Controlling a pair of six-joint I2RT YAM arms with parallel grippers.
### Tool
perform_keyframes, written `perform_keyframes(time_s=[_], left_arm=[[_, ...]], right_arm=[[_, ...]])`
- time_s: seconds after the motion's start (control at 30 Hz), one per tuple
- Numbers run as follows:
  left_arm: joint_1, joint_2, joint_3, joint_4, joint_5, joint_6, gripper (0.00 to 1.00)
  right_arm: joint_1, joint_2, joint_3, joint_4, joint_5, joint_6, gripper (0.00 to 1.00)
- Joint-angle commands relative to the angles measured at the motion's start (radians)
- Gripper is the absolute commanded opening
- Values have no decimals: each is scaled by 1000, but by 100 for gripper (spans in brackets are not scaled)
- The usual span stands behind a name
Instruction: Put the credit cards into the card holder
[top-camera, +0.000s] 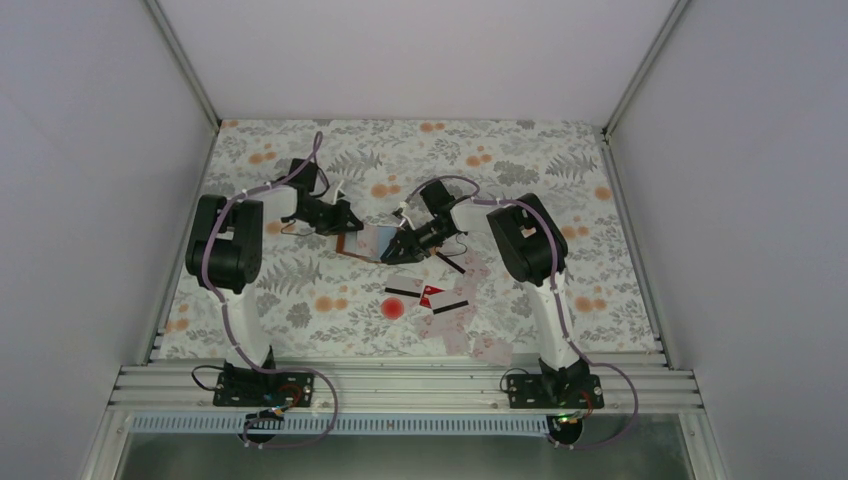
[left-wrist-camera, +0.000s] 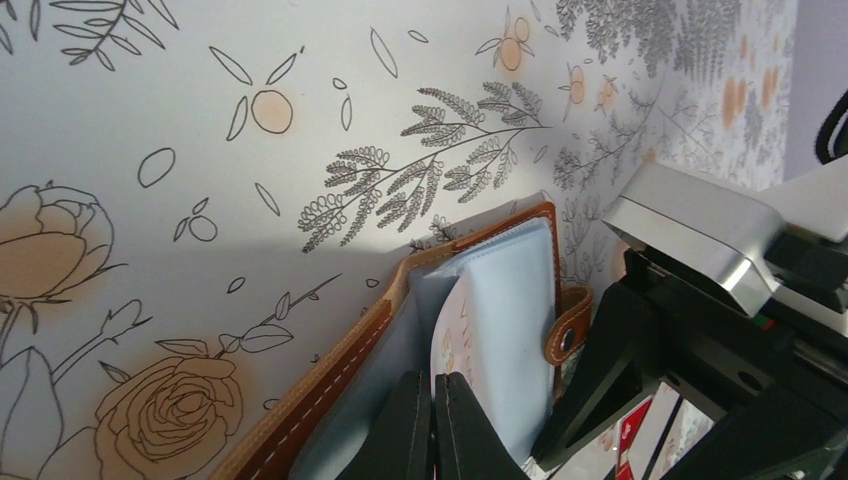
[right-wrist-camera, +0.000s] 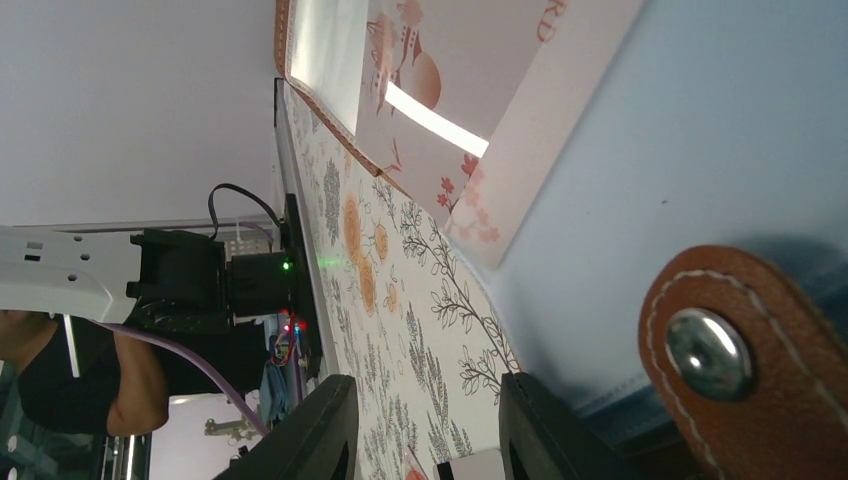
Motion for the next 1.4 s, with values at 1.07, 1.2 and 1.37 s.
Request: perform_keyframes(time_s=[1.07, 1.2, 1.37], left_arm=[[-62, 60, 106, -143, -181, 64, 2], [-64, 62, 96, -122, -167, 47, 2], [-64, 62, 78, -92, -141, 19, 2]], right_arm=[[-4, -1, 16, -20, 61, -12, 37], [-5, -3, 22, -25, 63, -12, 37], [-5, -15, 38, -32, 70, -10, 37]])
